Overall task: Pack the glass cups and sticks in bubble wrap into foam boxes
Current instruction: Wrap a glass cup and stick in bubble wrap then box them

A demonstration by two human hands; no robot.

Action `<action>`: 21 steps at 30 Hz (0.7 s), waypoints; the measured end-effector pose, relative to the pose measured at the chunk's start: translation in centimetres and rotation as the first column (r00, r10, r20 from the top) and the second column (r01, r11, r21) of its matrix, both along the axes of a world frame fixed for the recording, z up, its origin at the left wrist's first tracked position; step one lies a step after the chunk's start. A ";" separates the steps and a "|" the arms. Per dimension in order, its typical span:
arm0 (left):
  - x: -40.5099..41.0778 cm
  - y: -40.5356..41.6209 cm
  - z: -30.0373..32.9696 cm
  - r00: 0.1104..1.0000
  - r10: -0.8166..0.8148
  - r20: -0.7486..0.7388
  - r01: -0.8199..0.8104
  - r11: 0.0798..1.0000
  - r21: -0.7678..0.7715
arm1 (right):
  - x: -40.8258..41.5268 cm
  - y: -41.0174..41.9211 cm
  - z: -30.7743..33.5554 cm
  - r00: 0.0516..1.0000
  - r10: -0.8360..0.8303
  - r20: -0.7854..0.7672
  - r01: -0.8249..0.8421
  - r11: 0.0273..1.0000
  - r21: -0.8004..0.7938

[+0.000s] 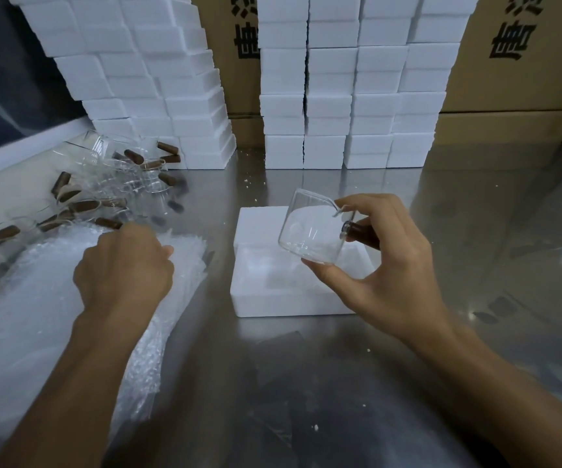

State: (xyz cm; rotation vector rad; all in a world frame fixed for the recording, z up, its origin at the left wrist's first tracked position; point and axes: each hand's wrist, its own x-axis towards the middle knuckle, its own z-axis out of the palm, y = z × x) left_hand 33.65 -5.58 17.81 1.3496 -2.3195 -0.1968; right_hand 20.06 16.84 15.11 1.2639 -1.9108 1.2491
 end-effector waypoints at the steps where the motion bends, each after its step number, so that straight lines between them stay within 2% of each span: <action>1: 0.1 0.3 0.2 0.999 -0.010 -0.037 0.007 0.997 -0.072 | 0.0 0.0 0.0 1.000 -0.001 0.000 0.001 1.000 -0.001; 5: 0.0 2.1 1.1 0.958 -0.134 -0.254 0.037 0.935 -0.353 | -0.1 0.0 0.1 1.000 -0.006 0.012 0.006 1.000 0.000; 9: -0.6 3.5 1.3 0.866 -0.341 -0.366 0.148 0.874 -0.463 | -0.1 0.0 0.1 1.000 -0.014 0.014 0.014 1.000 -0.001; 12: -1.0 4.5 0.9 0.762 -0.540 -0.358 0.261 0.762 -0.593 | -0.1 0.0 0.0 1.000 -0.018 0.016 0.018 1.000 -0.004; 14: -1.3 4.8 0.6 0.715 -0.618 -0.329 0.302 0.696 -0.652 | -0.1 0.0 0.1 1.000 -0.021 0.018 0.021 1.000 -0.006; 17: -1.5 5.2 0.1 0.678 -0.695 -0.238 0.354 0.593 -0.723 | -0.1 0.0 0.2 0.999 -0.022 0.025 0.022 1.000 -0.019; 21: -1.8 5.1 -0.1 0.641 -0.745 -0.186 0.385 0.521 -0.761 | -0.1 0.1 0.3 0.999 -0.020 0.032 0.021 0.999 -0.033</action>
